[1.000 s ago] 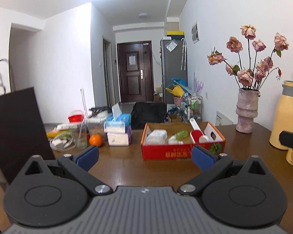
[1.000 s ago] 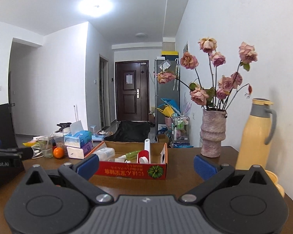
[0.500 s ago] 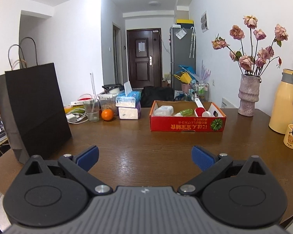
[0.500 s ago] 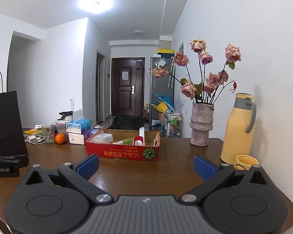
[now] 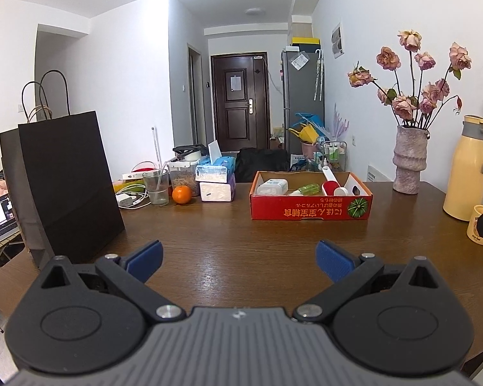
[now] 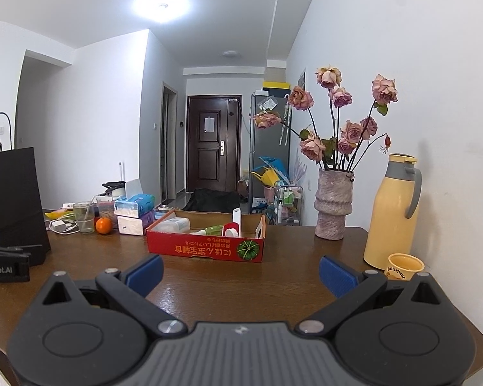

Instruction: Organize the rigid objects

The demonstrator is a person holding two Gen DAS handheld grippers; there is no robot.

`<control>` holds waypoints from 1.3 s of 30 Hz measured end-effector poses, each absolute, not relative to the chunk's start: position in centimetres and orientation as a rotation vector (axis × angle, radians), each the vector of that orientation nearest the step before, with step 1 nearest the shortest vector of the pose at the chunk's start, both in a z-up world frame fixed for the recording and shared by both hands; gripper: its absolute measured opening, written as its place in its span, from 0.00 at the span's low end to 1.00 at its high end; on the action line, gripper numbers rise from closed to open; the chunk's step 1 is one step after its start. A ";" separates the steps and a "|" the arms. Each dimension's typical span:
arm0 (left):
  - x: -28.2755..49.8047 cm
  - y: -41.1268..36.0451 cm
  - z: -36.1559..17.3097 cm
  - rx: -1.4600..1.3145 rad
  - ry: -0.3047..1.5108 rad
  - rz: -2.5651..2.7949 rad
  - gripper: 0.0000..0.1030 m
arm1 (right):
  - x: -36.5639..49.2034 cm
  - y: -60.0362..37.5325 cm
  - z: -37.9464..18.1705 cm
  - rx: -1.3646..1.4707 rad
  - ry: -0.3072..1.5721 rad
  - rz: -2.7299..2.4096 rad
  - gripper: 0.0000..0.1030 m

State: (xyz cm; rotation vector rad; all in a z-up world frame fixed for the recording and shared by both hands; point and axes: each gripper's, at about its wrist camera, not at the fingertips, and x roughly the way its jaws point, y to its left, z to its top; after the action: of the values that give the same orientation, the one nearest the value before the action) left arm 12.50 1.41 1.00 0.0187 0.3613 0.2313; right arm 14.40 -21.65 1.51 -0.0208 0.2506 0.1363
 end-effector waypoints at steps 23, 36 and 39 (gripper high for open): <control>12.6 1.5 0.7 0.016 0.377 0.228 1.00 | 14.6 -21.3 1.3 -0.034 0.268 0.139 1.00; 13.0 1.4 0.4 0.017 0.390 0.226 1.00 | 14.9 -21.3 1.1 -0.037 0.282 0.138 1.00; 13.2 1.4 0.3 0.017 0.399 0.222 1.00 | 15.0 -21.2 1.0 -0.038 0.286 0.138 1.00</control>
State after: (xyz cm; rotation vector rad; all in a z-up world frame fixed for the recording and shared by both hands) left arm 13.20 1.44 0.25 0.0172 0.3988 0.2217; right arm 14.95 -21.24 1.00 -0.0381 0.2861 0.1377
